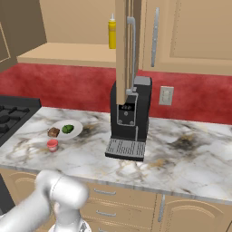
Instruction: Pick the avocado and bread from the counter and place them on the plate. Then pick the jam from the cabinet and place it next to the plate. Lastly close the cabinet door.
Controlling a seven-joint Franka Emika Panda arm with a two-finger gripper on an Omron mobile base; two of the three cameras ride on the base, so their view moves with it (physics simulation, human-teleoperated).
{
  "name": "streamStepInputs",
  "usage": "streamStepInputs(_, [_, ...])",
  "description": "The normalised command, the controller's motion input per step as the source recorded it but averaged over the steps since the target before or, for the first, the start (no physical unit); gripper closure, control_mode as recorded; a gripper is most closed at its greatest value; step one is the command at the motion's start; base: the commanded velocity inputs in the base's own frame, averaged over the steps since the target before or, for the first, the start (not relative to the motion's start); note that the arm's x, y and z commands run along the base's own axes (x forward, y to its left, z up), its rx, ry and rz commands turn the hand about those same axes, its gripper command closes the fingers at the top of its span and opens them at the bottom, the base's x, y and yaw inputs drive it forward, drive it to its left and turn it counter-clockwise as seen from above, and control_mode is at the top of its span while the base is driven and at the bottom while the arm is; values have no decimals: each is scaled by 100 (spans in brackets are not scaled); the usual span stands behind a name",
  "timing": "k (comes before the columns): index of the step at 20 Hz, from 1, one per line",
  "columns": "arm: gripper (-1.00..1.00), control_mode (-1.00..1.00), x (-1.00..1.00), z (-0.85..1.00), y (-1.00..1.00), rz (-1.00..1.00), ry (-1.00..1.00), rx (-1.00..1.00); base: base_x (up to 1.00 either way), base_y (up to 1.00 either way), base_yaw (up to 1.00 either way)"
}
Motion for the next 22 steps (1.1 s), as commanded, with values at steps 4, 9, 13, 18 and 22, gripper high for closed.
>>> streamStepInputs(4, [-100, -100, 39, 22, 46, -26, 0, -18, 0, 0, 0])
streamStepInputs(9, [-100, -100, 42, 11, 23, -25, 0, -16, 0, 0, 0])
streamStepInputs(13, [-100, -100, 51, 11, 13, -24, -1, -14, 0, 0, 0])
streamStepInputs(18, [-100, -100, 50, 23, 1, -21, -1, -7, 0, 0, 0])
streamStepInputs(22, [-100, -100, 41, 37, 0, -16, 0, 0, 0, 0, 0])
